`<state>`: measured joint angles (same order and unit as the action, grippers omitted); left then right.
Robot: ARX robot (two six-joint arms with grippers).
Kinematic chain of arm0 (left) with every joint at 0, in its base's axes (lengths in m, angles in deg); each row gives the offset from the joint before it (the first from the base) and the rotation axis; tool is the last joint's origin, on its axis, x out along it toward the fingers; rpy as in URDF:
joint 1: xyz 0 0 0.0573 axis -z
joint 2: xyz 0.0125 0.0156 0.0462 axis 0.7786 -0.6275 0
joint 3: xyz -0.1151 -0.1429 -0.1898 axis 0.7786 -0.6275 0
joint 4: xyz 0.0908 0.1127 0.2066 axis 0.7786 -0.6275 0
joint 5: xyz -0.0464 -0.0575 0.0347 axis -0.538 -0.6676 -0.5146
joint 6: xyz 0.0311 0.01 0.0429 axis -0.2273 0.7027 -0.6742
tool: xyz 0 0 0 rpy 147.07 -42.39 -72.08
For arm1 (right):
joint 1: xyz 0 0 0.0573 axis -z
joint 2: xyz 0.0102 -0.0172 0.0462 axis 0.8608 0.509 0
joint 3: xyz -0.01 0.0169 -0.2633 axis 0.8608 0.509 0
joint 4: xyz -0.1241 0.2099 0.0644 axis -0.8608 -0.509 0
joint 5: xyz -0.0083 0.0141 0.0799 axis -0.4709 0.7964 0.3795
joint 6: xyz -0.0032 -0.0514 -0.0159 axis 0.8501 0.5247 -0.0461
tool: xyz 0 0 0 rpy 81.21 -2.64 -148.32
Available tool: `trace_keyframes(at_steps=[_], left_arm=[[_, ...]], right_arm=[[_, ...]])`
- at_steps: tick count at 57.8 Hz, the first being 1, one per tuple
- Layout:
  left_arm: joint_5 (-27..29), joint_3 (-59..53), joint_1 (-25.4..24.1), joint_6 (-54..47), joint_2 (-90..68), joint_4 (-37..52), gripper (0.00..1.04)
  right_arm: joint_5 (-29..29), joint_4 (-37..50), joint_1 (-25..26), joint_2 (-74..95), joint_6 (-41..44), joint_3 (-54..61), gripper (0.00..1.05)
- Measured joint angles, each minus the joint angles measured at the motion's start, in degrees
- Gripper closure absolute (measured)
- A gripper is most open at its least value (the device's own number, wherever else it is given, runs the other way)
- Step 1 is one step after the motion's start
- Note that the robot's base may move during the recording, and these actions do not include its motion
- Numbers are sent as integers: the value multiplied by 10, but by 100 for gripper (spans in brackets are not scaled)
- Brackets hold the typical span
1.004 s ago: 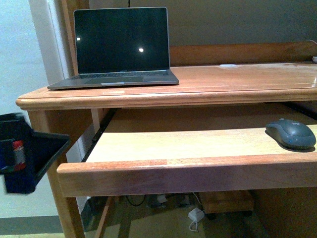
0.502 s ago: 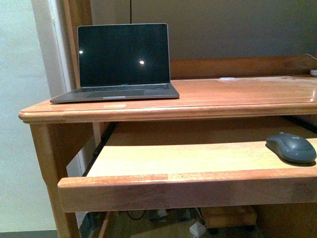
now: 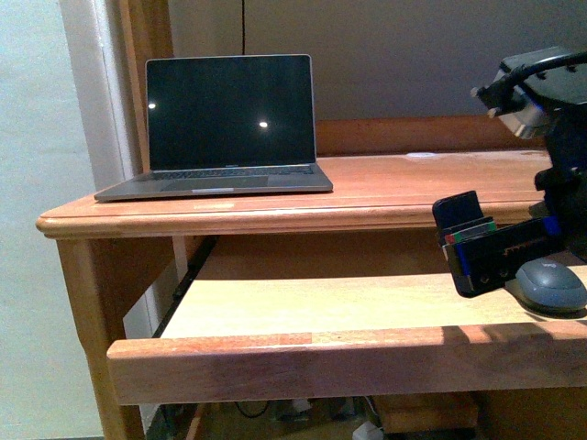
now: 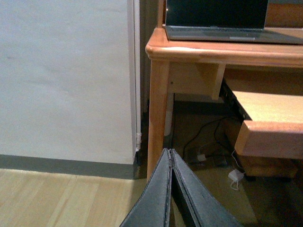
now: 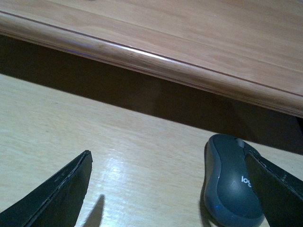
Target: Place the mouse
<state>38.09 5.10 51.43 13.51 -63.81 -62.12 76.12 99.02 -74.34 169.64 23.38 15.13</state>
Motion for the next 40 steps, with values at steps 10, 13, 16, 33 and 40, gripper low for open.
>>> trace_keyframes(at_steps=[10,13,16,33,40], left_arm=[[1,0,0,0,39,-36,102],[1,0,0,0,47,-45,102],[1,0,0,0,57,-54,102],[1,0,0,0,168,-171,102],[1,0,0,0,174,-174,102]], right_arm=[[-24,-72,27,55,10,-58,7],[-24,-87,35,66,7,-71,7],[-25,-97,43,77,7,-82,7],[-14,-144,73,120,2,-118,7],[-13,-151,79,128,-1,-120,7]])
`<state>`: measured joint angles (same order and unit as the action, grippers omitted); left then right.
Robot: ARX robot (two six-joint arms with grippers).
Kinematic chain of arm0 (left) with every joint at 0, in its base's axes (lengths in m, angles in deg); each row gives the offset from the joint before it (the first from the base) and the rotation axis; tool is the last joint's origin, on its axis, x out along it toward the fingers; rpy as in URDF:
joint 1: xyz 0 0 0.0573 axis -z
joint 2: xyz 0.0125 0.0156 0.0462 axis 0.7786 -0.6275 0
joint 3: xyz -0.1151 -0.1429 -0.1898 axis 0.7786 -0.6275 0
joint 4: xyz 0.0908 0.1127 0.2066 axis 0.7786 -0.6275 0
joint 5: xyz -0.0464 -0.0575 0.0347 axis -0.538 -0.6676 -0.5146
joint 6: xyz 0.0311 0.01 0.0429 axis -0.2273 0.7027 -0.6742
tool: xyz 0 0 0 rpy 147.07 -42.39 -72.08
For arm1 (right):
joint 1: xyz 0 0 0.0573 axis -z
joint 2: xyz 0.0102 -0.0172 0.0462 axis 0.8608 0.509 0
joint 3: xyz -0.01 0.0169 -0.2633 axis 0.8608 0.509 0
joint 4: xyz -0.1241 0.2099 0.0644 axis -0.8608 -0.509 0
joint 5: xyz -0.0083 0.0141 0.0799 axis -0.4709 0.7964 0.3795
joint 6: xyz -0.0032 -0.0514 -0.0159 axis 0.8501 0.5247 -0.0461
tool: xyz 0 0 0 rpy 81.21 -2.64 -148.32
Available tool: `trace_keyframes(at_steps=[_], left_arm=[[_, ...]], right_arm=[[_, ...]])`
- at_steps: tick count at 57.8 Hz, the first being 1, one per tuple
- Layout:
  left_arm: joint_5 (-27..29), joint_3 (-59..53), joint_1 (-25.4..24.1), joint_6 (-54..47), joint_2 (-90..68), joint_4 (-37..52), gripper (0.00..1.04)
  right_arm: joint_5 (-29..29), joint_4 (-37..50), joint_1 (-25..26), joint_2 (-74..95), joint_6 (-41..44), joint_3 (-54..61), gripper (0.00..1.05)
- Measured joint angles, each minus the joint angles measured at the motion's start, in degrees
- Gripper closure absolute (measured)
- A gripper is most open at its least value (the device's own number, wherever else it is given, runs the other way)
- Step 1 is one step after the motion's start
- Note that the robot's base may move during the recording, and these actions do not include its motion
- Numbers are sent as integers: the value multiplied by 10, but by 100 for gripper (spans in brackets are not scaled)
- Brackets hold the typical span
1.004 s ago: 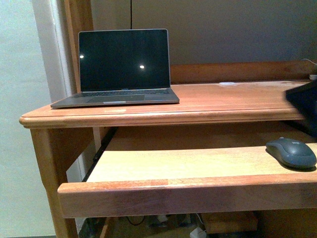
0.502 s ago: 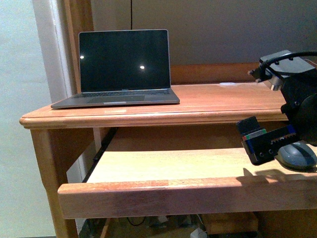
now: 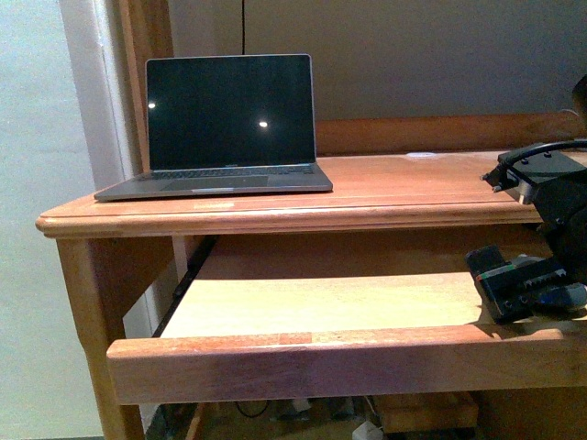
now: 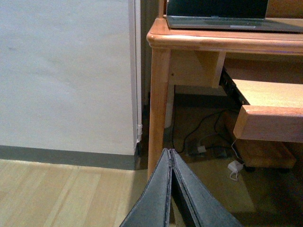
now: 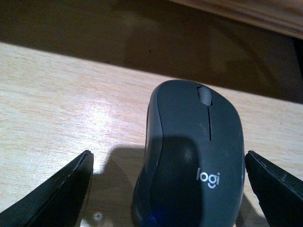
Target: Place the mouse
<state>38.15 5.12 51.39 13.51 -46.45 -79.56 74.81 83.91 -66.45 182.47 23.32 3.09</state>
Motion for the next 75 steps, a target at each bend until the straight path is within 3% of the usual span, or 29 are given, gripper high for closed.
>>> trace_keyframes(at_steps=[9,23,26,36,41,45,57,65,75], left_arm=[[0,0,0,0,1,-1,102],[0,0,0,0,1,-1,102],[0,0,0,0,1,-1,102],[0,0,0,0,1,-1,102],[0,0,0,0,1,-1,102],[0,0,0,0,1,-1,102],[0,0,0,0,1,-1,100],[0,0,0,0,1,-1,77],[0,0,0,0,1,-1,49]], right_arm=[[5,0,8,9,-17,-3,10],[27,7,20,8,-27,-3,45],[33,10,24,5,-27,-1,48],[105,12,43,-97,-5,54,48],[176,-39,48,-190,24,58,48],[192,-68,42,-222,30,32,48],[80,-53,-29,-133,4,-124,48],[-33,-64,-78,-10,-4,-239,48],[-106,-104,-107,132,-10,-353,48]])
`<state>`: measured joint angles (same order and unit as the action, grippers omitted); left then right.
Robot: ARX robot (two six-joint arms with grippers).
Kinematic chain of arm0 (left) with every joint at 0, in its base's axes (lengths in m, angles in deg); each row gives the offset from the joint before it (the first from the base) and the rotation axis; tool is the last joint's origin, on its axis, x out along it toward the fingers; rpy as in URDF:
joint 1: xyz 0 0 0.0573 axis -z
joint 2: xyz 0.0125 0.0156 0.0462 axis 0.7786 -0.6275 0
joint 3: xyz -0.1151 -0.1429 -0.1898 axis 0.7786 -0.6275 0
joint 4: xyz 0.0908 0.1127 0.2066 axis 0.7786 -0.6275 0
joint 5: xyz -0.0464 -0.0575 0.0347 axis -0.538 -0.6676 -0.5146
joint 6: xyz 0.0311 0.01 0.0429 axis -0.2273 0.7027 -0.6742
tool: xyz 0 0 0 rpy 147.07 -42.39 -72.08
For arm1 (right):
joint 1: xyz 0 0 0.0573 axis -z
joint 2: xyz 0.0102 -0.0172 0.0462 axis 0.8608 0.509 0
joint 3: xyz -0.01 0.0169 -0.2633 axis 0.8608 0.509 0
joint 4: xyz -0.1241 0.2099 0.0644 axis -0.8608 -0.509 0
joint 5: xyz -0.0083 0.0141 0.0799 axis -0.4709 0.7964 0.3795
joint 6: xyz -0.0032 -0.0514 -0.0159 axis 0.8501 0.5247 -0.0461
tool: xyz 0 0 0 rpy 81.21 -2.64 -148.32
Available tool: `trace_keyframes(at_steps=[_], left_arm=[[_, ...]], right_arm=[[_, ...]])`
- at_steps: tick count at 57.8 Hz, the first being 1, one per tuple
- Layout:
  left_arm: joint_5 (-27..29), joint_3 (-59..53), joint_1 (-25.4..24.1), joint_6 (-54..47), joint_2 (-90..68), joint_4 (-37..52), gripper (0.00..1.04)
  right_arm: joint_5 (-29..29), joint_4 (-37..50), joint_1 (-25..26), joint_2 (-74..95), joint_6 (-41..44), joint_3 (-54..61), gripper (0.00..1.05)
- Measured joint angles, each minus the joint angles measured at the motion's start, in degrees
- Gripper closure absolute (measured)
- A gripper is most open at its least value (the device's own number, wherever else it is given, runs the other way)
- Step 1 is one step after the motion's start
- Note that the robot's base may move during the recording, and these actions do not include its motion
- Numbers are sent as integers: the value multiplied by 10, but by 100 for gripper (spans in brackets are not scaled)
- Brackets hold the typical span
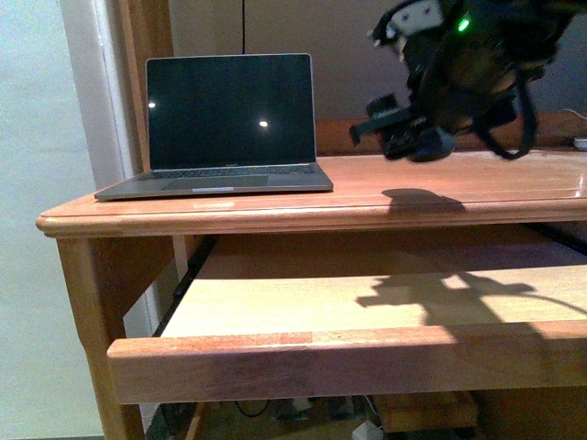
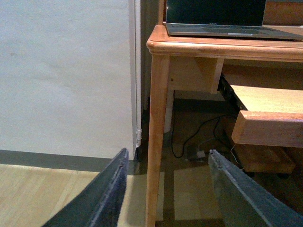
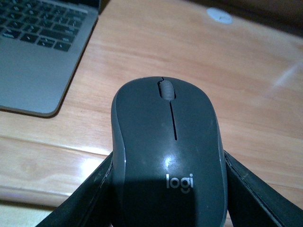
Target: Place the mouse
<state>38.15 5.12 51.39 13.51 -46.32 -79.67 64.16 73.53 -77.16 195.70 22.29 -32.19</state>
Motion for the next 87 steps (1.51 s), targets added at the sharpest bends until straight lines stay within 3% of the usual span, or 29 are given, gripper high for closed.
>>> trace_keyframes(at_steps=[15,27,39,45,58,67,77,87], left_arm=[[0,0,0,-1,0,0,6],[0,0,0,-1,0,0,8],[0,0,0,-1,0,0,8],[0,0,0,-1,0,0,8],[0,0,0,-1,0,0,8],[0,0,0,-1,0,0,8],[0,0,0,-1,0,0,8],[0,0,0,-1,0,0,8]], right_arm=[[-45,-52,-2,123,-38,-137,49],[-71,-70,-10,177,-54,-212,49],[-67,4,-8,170,-75,-183,8],[-39,47,4,127,-94,-123,8],[138,194,79,-105,-113,127,7],[321,263,169,-287,-101,337,7],[518,274,282,-407,-37,548,7],[600,245,342,-460,38,669,7]])
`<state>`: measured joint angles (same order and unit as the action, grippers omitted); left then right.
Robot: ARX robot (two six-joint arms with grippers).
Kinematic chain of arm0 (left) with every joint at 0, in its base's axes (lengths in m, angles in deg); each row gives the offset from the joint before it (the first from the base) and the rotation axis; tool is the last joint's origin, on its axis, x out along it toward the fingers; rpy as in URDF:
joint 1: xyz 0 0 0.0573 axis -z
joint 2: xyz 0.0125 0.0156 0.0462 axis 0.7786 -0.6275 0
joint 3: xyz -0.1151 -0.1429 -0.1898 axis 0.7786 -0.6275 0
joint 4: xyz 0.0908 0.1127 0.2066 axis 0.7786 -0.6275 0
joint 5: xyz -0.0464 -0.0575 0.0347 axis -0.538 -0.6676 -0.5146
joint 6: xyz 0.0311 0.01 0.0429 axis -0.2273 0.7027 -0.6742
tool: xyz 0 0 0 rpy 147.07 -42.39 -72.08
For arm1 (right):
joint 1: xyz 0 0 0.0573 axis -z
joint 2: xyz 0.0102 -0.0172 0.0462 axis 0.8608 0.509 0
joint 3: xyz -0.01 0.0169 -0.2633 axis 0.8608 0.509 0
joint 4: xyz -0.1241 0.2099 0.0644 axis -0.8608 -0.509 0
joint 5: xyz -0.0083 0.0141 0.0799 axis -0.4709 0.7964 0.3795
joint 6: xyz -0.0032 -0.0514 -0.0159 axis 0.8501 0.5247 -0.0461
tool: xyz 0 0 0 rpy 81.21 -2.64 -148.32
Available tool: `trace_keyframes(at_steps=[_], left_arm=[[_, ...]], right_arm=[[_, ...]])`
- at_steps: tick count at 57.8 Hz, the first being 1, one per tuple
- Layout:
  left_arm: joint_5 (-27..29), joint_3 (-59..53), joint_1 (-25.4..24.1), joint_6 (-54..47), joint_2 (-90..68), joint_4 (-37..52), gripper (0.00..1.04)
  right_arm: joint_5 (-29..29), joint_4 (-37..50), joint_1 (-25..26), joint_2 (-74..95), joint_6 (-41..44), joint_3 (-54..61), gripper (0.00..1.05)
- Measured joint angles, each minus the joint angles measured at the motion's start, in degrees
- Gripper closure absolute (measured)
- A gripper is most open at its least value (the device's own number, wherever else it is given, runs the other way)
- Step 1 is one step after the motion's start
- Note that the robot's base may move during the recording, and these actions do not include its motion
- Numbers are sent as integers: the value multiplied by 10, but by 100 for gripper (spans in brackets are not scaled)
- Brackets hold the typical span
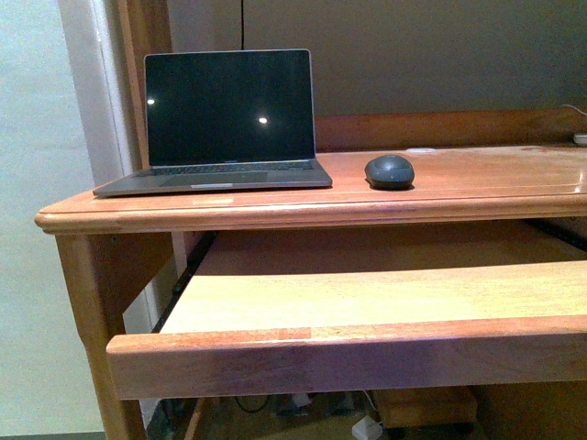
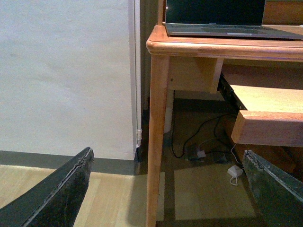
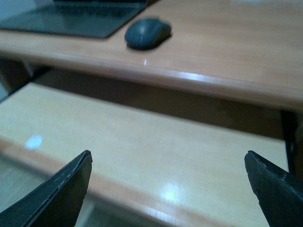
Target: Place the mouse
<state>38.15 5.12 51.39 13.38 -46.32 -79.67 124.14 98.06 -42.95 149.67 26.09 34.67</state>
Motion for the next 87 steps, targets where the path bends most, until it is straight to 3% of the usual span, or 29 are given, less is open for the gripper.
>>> trace_keyframes(at_steps=[12,29,43,53,70,87], left_arm=[[0,0,0,0,0,0,8],[0,0,0,0,0,0,8],[0,0,0,0,0,0,8],[0,0,0,0,0,0,8],[0,0,0,0,0,0,8],[0,0,0,0,0,0,8]], right_arm=[[-27,18,-31,-8,55,77,7],[-158,142,-184,90,35,85,7],[-245,193,-286,201,0,23,7],[-351,198,-344,321,-30,-108,7],[-483,145,-370,460,-47,-303,7],[-524,120,-374,507,-73,-379,7]])
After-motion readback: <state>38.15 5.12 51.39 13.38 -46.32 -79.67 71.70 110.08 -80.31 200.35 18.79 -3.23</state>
